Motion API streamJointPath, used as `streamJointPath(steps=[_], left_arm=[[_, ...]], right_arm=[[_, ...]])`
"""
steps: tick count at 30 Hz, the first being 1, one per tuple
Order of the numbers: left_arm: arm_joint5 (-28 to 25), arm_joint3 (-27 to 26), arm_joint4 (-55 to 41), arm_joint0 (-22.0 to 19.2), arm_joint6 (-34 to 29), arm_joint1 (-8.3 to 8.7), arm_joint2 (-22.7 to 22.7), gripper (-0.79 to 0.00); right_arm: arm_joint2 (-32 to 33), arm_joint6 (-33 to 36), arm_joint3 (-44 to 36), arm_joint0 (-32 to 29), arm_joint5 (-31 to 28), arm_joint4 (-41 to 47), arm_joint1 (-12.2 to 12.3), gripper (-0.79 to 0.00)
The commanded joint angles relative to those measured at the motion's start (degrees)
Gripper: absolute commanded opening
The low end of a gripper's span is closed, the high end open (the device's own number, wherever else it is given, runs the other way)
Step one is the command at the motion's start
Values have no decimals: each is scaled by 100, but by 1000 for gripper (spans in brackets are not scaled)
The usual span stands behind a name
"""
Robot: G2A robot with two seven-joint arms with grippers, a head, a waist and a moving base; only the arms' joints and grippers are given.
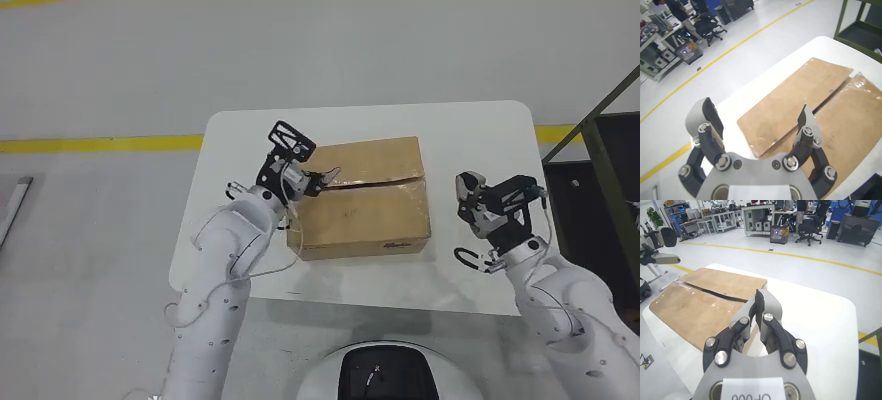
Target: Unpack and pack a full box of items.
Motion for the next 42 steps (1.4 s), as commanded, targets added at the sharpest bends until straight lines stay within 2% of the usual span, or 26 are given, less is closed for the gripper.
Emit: streamJointPath(steps=[1,7,10,17,29,38,40,41,42], left_arm=[[-76,36,54,-54,-70,-28,303,0],[-270,208,476,-230,-212,-75,833,0],[-455,285,1043,-378,-440,-87,1141,0],[-591,497,1980,-652,-510,-134,1632,0],[-489,718,2806,-904,-503,-202,1841,0],[-657,1028,3677,-1145,-506,-249,2084,0],[-731,1082,4008,-1190,-393,-245,2174,-40],[-697,1116,4006,-1172,-341,-249,2160,-111],[-674,1135,3964,-1152,-305,-257,2141,-240]], right_arm=[[143,-25,-18,-113,14,29,11,-785],[420,-79,-79,-408,-3,113,31,-785],[475,-105,-81,-487,-10,140,35,-785],[535,-143,-98,-571,-35,176,40,-785],[558,-204,-90,-621,-72,236,42,-785],[550,-218,-51,-603,-88,253,43,-785],[554,-224,-37,-597,-86,255,44,-785],[560,-227,-29,-594,-82,257,44,-785],[562,-229,-22,-591,-83,259,45,-785]])
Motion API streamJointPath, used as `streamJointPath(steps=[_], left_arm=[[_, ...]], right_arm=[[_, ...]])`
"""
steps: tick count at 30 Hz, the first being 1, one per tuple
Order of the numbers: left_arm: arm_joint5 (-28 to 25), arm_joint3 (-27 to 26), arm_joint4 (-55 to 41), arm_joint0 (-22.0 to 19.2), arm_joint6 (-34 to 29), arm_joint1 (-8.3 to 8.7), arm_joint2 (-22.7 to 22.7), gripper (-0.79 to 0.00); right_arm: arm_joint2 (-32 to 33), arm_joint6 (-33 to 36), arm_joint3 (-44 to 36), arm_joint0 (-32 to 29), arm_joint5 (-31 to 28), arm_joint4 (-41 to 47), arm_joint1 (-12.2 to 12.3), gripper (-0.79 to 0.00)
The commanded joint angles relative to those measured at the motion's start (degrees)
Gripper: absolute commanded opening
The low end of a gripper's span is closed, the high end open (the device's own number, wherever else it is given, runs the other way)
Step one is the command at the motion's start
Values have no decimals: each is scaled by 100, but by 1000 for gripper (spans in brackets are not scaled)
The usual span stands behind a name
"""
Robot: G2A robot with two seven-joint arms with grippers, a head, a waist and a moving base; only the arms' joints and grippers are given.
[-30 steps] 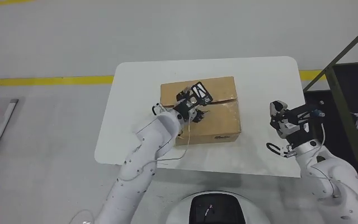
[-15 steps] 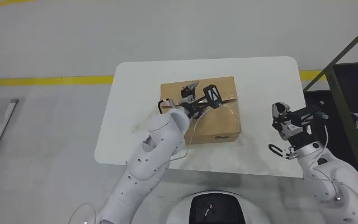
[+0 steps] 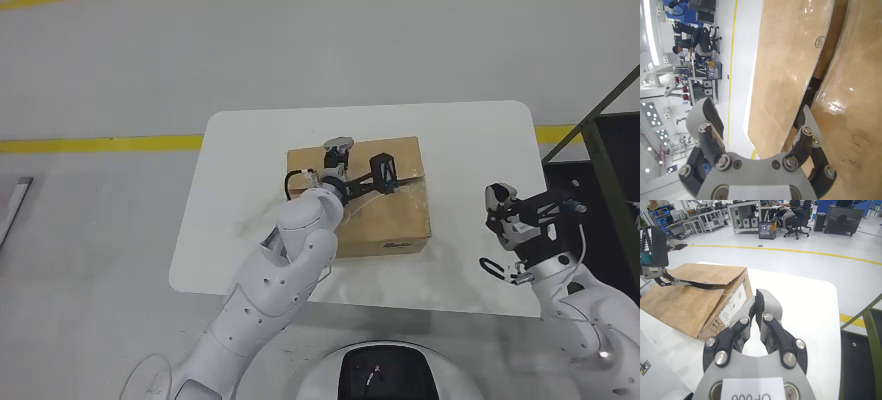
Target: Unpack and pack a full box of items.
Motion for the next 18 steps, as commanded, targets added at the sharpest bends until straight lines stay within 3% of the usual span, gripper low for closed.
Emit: streamJointPath(steps=[1,3,5,6,18], left_arm=[[44,37,-18,32,55,-13,-27,-388],[9,55,136,34,76,-19,12,-517],[55,73,95,74,131,-30,-24,-742],[55,70,112,85,137,-34,-31,-785],[-90,-105,-72,346,331,-29,-368,-785]], right_arm=[[5,-3,12,6,2,3,1,-785],[4,2,24,11,6,12,1,-785],[1,2,36,19,5,13,1,-785],[0,-1,47,25,15,12,0,-785],[9,9,87,48,72,10,1,-785]])
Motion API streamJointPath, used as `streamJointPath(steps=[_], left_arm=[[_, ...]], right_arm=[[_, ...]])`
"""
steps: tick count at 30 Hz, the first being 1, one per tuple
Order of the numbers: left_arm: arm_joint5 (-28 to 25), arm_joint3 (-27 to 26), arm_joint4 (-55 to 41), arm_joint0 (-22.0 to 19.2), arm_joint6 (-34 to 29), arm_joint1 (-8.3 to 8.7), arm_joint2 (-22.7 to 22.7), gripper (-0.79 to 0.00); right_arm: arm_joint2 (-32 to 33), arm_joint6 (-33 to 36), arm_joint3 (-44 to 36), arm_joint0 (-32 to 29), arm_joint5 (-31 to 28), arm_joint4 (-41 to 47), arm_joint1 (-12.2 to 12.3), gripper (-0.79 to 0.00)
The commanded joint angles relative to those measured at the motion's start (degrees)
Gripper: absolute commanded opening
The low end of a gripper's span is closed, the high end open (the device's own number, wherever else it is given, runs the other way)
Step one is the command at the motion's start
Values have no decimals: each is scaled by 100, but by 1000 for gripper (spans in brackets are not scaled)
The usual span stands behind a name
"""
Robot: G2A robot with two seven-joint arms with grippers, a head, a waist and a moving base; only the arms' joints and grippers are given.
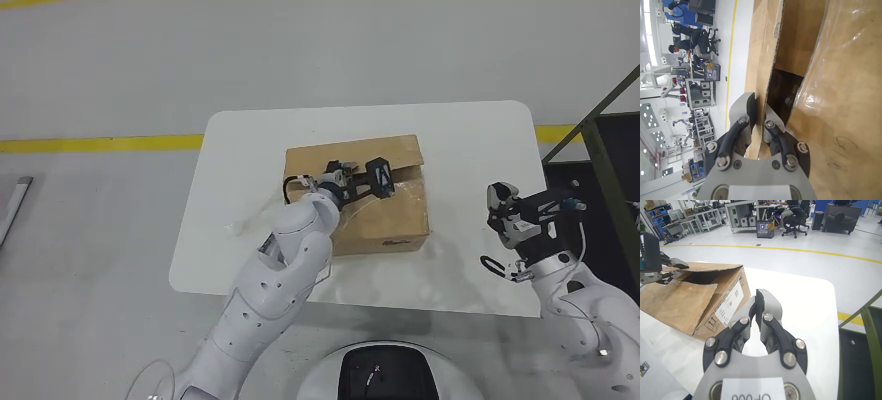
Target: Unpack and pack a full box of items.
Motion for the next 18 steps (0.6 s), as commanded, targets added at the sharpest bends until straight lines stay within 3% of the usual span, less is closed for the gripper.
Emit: streamJointPath(steps=[1,18], left_arm=[[-56,-72,-85,57,24,4,-74,-785],[-901,-1405,-760,672,-590,2,-301,-785]], right_arm=[[11,-13,-6,-6,8,11,0,-785],[170,-26,-157,-97,-45,117,12,-785]])
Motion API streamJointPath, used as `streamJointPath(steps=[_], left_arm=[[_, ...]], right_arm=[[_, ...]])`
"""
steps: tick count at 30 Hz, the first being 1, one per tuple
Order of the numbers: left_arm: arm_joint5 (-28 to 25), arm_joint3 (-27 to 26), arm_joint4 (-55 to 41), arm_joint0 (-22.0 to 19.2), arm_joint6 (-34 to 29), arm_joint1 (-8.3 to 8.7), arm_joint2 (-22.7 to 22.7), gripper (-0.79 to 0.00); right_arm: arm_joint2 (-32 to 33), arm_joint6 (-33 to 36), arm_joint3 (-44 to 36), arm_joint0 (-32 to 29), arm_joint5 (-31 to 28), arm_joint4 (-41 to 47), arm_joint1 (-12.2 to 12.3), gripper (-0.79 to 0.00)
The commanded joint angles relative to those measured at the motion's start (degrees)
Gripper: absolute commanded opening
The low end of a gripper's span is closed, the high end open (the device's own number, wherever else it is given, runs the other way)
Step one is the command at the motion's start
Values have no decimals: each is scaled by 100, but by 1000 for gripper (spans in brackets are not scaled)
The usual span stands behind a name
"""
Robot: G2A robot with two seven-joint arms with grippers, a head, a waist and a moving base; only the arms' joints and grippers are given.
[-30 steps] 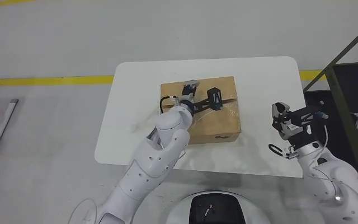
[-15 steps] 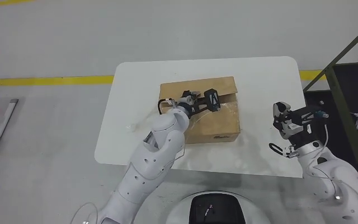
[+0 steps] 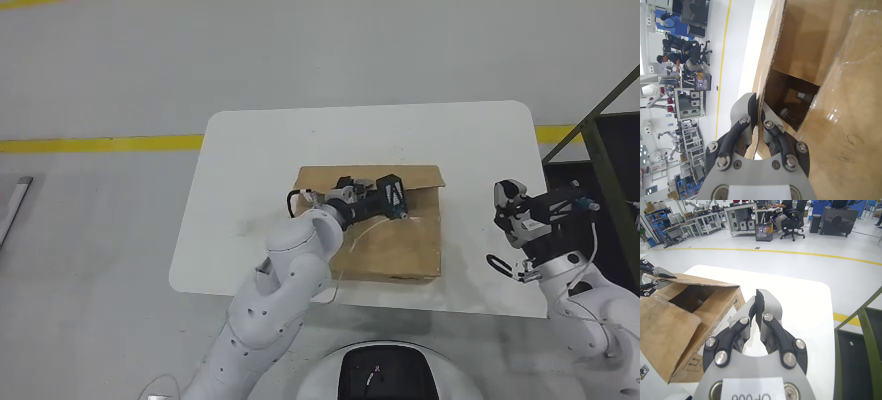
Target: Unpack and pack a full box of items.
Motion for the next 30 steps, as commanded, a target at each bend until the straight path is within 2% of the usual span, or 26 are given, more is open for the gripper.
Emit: streamJointPath(steps=[1,3,4,5,6,10,15,22,30], left_arm=[[-72,-83,-48,33,-56,-4,-3,-785],[-101,-82,-42,33,-70,-8,0,-754],[-93,-51,-31,15,-61,-11,-4,-637],[-65,-21,0,-18,-58,-16,-7,-74],[-37,15,23,-55,-37,-24,6,0],[195,186,210,-352,204,-77,124,0],[576,664,525,-967,662,-196,404,0],[1061,1764,733,-1844,1157,-438,826,0],[1510,2958,774,-2301,1469,-721,1267,0]], right_arm=[[16,-2,-2,4,-8,17,1,-785],[25,-4,-4,9,-17,26,3,-785],[29,-7,-8,14,-18,31,3,-785],[32,-6,-11,15,-19,31,3,-785],[37,-5,-18,15,-9,32,3,-785],[86,-43,-40,-20,17,61,4,-785],[169,-74,-103,-92,29,79,7,-785],[261,-115,-143,-205,38,116,9,-785],[280,-140,-172,-334,45,115,7,-785]])
